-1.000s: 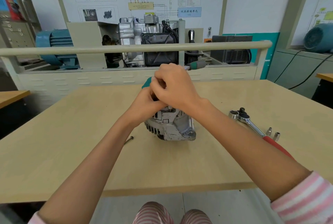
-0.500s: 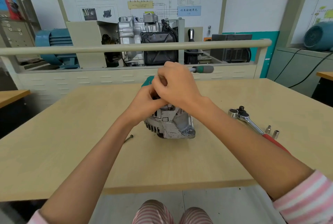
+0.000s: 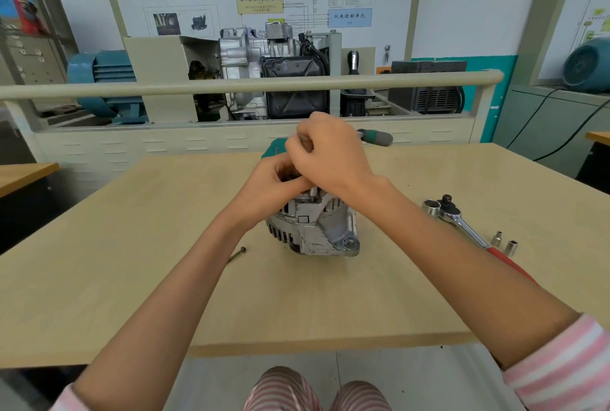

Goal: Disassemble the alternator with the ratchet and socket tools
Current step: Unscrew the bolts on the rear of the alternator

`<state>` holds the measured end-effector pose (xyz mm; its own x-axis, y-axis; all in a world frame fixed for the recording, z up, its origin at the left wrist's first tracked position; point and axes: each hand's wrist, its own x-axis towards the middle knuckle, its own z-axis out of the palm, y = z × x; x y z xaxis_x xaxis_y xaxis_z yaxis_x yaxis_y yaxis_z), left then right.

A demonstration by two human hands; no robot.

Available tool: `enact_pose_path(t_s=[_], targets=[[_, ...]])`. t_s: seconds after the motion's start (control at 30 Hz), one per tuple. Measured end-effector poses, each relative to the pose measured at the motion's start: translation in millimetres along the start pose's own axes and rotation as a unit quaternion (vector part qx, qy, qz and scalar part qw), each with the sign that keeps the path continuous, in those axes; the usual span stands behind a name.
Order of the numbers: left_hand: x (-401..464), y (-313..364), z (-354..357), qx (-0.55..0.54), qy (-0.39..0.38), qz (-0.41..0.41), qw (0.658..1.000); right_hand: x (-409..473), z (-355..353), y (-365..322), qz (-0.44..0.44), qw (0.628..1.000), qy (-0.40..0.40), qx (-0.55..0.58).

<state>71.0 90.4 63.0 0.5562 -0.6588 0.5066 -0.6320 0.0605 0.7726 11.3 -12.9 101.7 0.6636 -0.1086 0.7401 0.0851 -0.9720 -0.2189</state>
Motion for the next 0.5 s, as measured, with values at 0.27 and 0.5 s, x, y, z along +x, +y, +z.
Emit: enact_pose_path(t_s=[0.27,0.5], targets=[[2.1,0.6,-2.1,-0.009,0.0,0.015,1.0,-4.1,2.2,-9.7,-0.105,0.993,0.06,0.011],[1.4,-2.2,0.7,0.028,0.0,-0.021,0.999,0.1,5.9,-5.2,0.015,0.985,0.052,-0.161]])
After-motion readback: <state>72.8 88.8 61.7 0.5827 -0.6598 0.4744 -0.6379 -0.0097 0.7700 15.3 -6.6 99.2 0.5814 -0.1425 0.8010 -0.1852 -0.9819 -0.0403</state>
